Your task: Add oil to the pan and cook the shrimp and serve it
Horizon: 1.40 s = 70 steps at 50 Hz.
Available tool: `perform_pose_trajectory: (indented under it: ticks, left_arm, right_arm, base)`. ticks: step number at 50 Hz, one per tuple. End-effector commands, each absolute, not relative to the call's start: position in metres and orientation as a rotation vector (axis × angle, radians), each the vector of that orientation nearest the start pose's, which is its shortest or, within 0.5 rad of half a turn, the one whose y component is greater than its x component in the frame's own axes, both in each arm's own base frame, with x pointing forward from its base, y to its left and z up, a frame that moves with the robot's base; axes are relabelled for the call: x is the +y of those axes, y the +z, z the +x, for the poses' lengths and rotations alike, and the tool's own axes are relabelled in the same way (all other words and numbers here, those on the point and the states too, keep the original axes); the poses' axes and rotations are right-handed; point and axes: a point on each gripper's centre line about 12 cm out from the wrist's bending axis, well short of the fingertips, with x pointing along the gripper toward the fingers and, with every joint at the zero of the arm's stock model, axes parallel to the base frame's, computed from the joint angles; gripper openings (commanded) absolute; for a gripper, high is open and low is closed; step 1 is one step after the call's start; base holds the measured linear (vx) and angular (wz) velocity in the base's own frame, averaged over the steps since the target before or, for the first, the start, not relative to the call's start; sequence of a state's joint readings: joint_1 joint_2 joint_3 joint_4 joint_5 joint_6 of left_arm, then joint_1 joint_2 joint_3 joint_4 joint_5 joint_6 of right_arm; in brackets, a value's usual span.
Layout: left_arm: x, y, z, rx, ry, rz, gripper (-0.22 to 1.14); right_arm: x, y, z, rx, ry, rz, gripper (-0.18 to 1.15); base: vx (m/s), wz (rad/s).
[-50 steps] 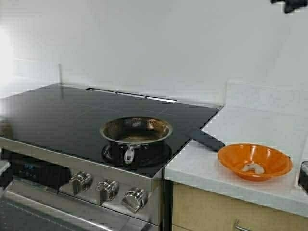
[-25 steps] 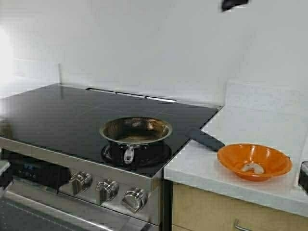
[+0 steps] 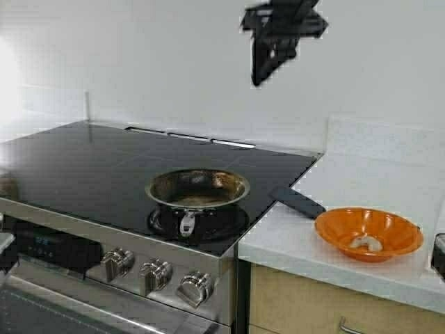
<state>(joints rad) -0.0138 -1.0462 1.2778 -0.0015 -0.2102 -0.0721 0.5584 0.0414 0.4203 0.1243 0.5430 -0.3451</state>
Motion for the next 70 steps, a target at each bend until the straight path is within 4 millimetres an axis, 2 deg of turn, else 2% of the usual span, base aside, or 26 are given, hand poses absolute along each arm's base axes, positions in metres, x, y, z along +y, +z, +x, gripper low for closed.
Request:
perform_pose_trajectory:
  ticks: [1, 6, 10, 15, 26, 35, 40, 43, 52, 55, 70]
  left_arm:
    - [-0.002, 0.265, 0.181, 0.0, -0.013, -0.072, 0.03]
    - [-0.002, 0.266, 0.18, -0.006, -0.014, -0.072, 0.03]
    - [-0.002, 0.266, 0.18, -0.009, -0.013, -0.074, 0.03]
    - [-0.002, 0.266, 0.179, -0.01, -0.014, -0.072, 0.03]
    - [-0.002, 0.266, 0.179, -0.009, -0.014, -0.074, 0.03]
    - [-0.002, 0.265, 0.179, -0.009, -0.014, -0.074, 0.03]
    - [-0.002, 0.266, 0.179, -0.012, -0.014, -0.075, 0.03]
    - [-0.002, 0.266, 0.179, -0.012, -0.014, -0.074, 0.03]
    - [-0.002, 0.266, 0.179, -0.012, -0.012, -0.074, 0.03]
    - [-0.002, 0.266, 0.179, -0.01, -0.014, -0.075, 0.03]
    - [-0.002, 0.265, 0.178, -0.009, -0.013, -0.075, 0.03]
  right_arm:
    - [0.226, 0.193, 0.335, 0.883, 0.573, -0.693, 0.08]
    - [0.231, 0.18, 0.324, 0.871, 0.433, -0.846, 0.08]
    - [0.237, 0.161, 0.308, 0.863, 0.341, -0.929, 0.08]
    - [0.242, 0.125, 0.282, 0.88, 0.282, -0.989, 0.08]
    - [0.235, 0.039, 0.242, 1.022, 0.179, -1.032, 0.08]
    - [0.227, -0.01, 0.227, 1.044, 0.079, -1.085, 0.08]
    - [0.223, -0.016, 0.225, 0.98, -0.019, -1.098, 0.11]
    - [0.222, -0.013, 0.224, 0.924, -0.073, -1.137, 0.19]
    - [0.219, -0.017, 0.219, 0.885, -0.077, -1.206, 0.74]
    - [0.216, -0.022, 0.218, 0.887, -0.078, -1.222, 0.86]
    - [0.197, -0.043, 0.213, 0.829, -0.094, -1.265, 0.88]
  base:
    - [0.0, 0.0]
    - [0.0, 0.0]
    - [0.0, 0.0]
    - [0.0, 0.0]
    - [0.0, 0.0]
    - [0.0, 0.0]
    - [0.0, 0.0]
    - [0.0, 0.0]
    - [0.0, 0.0]
    - [0.0, 0.0]
    - [0.0, 0.0]
